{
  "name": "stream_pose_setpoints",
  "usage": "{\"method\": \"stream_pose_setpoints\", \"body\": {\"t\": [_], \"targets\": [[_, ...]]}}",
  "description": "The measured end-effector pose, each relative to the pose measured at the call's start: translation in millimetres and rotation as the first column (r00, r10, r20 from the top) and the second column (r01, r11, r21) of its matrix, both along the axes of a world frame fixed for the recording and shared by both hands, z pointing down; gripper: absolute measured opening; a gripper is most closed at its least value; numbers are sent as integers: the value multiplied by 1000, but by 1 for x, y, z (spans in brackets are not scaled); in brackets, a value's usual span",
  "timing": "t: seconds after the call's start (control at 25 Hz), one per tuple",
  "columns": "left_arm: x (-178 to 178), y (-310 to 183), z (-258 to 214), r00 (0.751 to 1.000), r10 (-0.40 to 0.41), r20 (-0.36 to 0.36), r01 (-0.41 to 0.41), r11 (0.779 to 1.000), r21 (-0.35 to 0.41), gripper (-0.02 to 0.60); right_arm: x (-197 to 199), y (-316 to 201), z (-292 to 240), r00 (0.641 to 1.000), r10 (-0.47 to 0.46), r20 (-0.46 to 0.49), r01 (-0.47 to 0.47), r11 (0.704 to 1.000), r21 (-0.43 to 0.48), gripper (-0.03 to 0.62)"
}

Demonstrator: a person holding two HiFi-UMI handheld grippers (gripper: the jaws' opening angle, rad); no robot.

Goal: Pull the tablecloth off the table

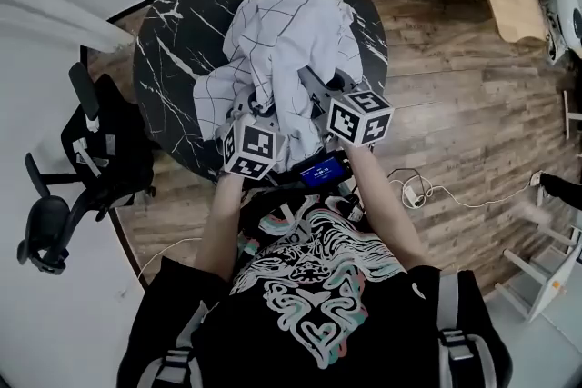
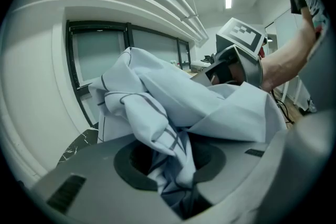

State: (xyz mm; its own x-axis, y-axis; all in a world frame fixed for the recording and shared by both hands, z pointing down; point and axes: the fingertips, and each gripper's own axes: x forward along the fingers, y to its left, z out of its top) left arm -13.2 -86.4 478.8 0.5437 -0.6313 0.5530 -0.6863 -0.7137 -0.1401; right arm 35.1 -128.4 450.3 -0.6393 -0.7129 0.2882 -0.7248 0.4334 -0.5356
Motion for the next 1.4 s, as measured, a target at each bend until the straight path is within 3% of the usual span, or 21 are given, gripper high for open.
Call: {"method": "stream_pose_setpoints", "body": {"t": [0.4, 0.76, 1.4], "targets": [[2, 9, -34, 999, -30, -19, 32, 995, 91, 127, 4, 14, -38, 999, 30, 30, -33, 993, 114, 91], [-13, 14, -66, 995, -76, -69, 88, 977, 196, 126, -12, 23, -75, 999, 32, 36, -39, 977, 208, 87], [-24, 15, -98, 992, -73, -102, 98, 956, 277, 126, -27, 28, -112, 1000, 10, 19, -15, 955, 295, 80]]}}
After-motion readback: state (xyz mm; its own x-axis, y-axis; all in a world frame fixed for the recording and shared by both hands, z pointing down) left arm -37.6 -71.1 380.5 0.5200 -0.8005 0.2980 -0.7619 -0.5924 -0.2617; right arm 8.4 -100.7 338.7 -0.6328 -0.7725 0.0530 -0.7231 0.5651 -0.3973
